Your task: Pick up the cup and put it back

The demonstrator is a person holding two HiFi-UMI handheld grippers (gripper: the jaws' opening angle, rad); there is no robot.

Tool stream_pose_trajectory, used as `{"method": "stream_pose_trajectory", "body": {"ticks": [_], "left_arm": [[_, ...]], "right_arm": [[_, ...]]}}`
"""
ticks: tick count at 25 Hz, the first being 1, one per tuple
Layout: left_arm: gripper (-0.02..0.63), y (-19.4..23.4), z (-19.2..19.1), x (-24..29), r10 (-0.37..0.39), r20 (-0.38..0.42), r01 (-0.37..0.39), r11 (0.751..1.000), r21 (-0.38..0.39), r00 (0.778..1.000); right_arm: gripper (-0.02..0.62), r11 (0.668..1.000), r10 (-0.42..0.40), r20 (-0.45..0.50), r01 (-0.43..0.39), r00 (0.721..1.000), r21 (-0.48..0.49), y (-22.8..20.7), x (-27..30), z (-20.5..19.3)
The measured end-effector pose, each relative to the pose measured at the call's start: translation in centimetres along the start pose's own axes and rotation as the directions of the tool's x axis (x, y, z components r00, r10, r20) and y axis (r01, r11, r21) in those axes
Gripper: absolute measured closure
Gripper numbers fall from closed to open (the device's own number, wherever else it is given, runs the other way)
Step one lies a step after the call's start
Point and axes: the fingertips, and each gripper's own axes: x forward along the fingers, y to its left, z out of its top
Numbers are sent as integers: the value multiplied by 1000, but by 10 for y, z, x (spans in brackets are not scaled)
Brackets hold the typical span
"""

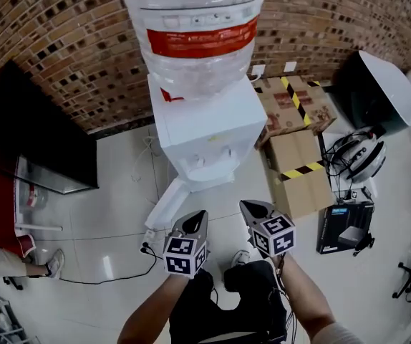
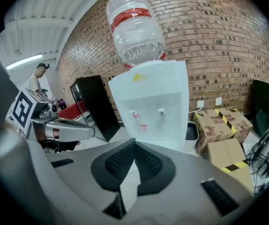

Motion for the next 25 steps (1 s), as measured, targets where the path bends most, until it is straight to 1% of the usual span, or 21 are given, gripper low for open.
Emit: {"method": "stream_pose_trajectory", "body": {"ticks": [4, 7, 11, 14, 21, 25], "left_arm": [[606, 31, -40, 50, -21, -11, 21, 1000, 21, 1000], [606, 51, -69, 87, -33, -16, 34, 998, 47, 999], [606, 75, -106, 128, -57, -18, 58, 996, 64, 998], [606, 94, -124, 158, -73, -20, 75, 994, 83, 997], [606, 129, -162, 227, -102, -30, 105, 984, 144, 994], [605, 147, -193, 261, -104, -51, 111, 981, 161, 993]], "right_arm": [[584, 999, 16, 4, -16, 1000, -40, -16, 53, -29], [584, 997, 34, 6, -34, 999, -65, -30, 89, -55], [584, 992, 50, -3, -50, 999, -112, -49, 134, -92], [586, 989, 66, -4, -66, 998, -131, -60, 168, -113], [584, 972, 98, 11, -93, 995, -217, -87, 244, -153], [583, 967, 120, 7, -115, 993, -225, -109, 287, -181]]}}
